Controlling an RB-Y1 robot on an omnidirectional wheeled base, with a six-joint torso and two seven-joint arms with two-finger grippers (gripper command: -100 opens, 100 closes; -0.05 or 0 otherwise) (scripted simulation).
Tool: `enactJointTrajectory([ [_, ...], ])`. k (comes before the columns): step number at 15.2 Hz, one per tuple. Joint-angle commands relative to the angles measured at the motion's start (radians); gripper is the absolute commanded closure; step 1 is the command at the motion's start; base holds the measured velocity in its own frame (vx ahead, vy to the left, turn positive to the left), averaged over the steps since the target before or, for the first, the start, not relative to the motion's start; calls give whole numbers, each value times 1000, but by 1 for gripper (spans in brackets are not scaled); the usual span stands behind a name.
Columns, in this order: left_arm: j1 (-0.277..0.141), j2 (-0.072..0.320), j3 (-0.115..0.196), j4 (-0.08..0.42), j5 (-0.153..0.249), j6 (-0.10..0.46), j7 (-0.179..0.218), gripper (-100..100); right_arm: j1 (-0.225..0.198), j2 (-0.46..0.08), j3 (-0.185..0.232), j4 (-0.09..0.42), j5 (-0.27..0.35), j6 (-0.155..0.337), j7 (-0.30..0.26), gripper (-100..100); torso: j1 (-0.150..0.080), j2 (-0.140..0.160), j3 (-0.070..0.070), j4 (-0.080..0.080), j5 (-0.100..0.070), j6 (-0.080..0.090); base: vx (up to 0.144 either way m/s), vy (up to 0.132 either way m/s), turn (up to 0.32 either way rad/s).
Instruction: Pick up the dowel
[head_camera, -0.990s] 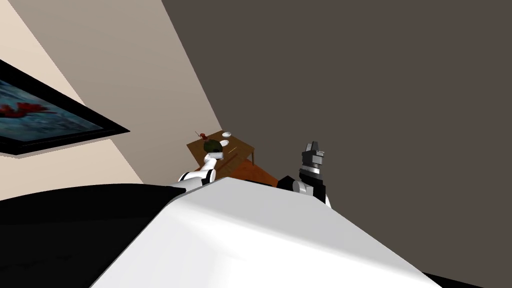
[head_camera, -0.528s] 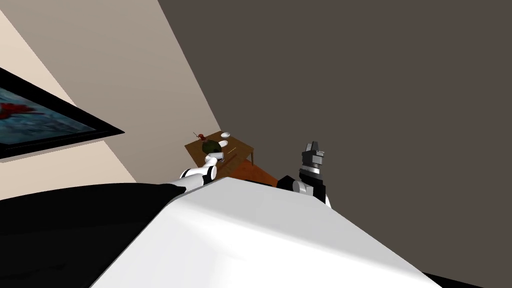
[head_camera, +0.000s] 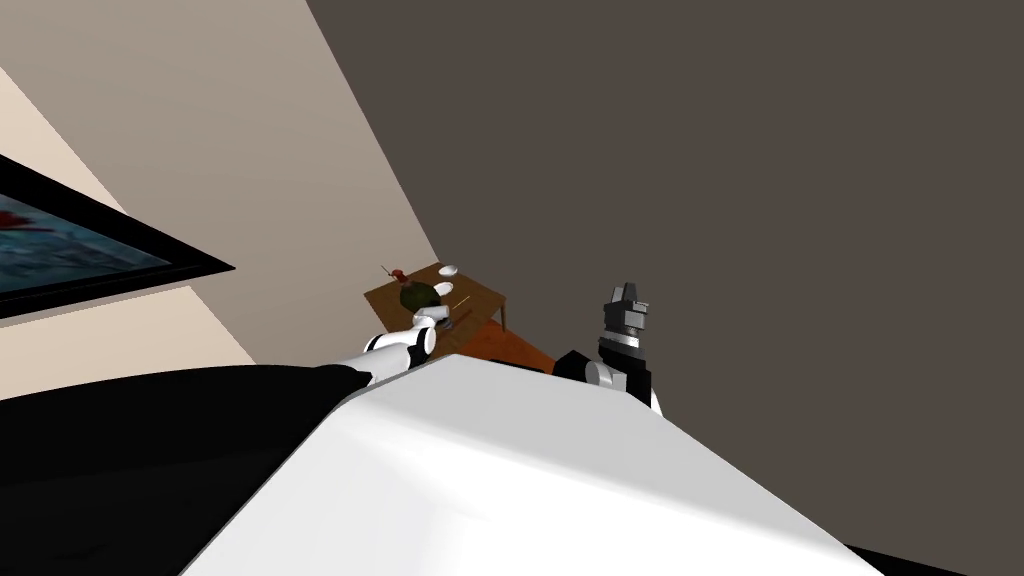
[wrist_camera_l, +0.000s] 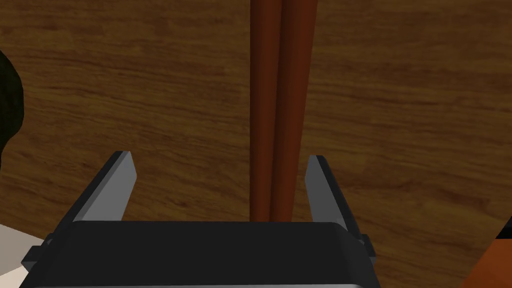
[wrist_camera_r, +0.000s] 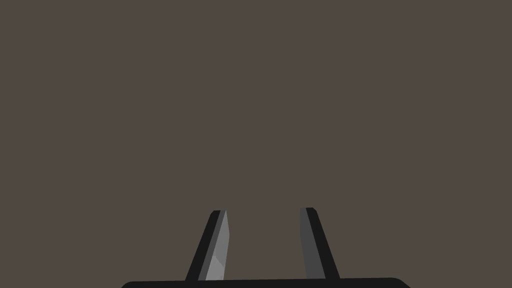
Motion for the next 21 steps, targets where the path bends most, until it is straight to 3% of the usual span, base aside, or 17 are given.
enactJointTrajectory([
  [1, -14, 2, 6, 35, 1, 14, 10, -100, 0, 0, 0, 0, 0, 0, 0, 0, 0, 0, 0, 0, 0, 0, 45, -9, -13],
  [6, -31, 0, 17, 84, 4, 43, 26, -100, 0, 0, 0, 0, 0, 0, 0, 0, 0, -1, 0, 0, 0, 0, 32, -4, -7],
  [13, 28, 12, 38, 117, 38, -40, 6, -100, 0, 0, 0, 0, 0, 0, 0, 0, 2, -1, 0, 0, 0, 0, 32, 13, -79],
  [16, 17, 16, 37, 136, 37, -50, 6, -100, 0, 0, 0, 0, 0, 0, 0, 0, 1, 0, 0, 0, 0, 0, 18, 9, -20],
  [17, 18, 15, 37, 135, 37, -48, 6, 100, 0, 0, 0, 0, 0, 0, 0, 0, 2, 0, 0, 0, 0, 0, 0, 0, 0],
  [21, 18, 14, 37, 135, 38, -47, 6, 100, 0, 0, 0, 0, 0, 0, 0, 0, 4, 0, 0, 0, 1, 0, 0, 0, 0],
])
